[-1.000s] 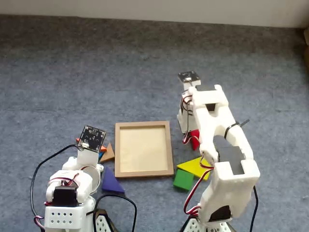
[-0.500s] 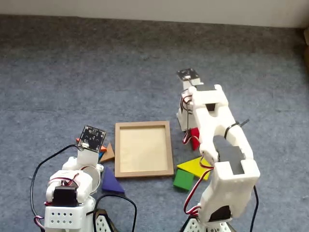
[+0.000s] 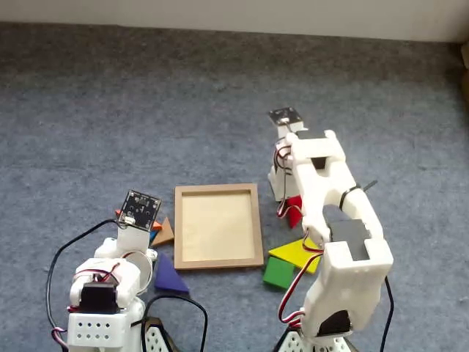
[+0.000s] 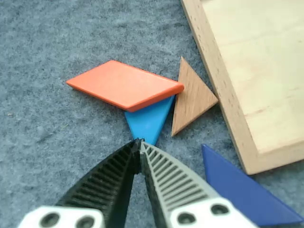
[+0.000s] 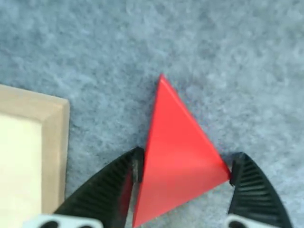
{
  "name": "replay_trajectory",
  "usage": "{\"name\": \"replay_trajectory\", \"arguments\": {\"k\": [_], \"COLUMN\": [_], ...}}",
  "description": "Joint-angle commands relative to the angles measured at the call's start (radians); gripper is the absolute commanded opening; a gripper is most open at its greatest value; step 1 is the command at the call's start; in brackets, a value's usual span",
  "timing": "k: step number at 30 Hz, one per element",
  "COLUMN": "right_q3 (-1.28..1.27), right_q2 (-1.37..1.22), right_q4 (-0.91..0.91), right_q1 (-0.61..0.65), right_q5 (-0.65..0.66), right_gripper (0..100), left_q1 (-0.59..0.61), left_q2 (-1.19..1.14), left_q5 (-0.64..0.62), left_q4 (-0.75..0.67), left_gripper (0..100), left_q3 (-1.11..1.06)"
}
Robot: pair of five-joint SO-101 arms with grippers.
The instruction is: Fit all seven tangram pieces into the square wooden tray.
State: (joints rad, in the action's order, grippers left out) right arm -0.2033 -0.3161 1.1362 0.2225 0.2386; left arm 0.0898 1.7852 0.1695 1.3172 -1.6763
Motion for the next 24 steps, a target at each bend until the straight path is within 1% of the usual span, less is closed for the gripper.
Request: {"name": "replay_trajectory", "arguments": {"k": [1,3,6,11,16,18,22,24], "right_q3": [0.005,0.007,0.007,0.002,-0.008,-0.051,-0.125,-0.148], "right_q2": [0.019,0.021,0.022,0.044,0.171,0.226,0.294,0.300], "right_q4": [0.027,0.051,0.059,0.059,0.059,0.058,0.056,0.056], "right_q1": [-0.012,-0.012,-0.012,-0.012,-0.010,-0.013,-0.019,-0.022], "right_q5": [0.006,-0.026,-0.040,-0.040,-0.048,-0.049,-0.130,-0.140], "right_gripper": [26.9,23.5,19.6,19.3,19.6,21.4,30.6,32.3], "left_q1": [0.008,0.008,0.008,0.008,0.008,0.008,0.008,0.008], "left_q2": [0.031,0.031,0.031,0.031,0.031,0.031,0.031,0.031], "left_q5": [0.008,0.008,0.008,0.008,0.008,0.008,0.008,0.008], "left_q4": [0.005,0.005,0.005,0.005,0.005,0.005,0.005,0.005], "left_gripper": [1,1,1,1,1,1,1,1], "left_q3": [-0.021,-0.021,-0.021,-0.021,-0.021,-0.021,-0.021,-0.021]}}
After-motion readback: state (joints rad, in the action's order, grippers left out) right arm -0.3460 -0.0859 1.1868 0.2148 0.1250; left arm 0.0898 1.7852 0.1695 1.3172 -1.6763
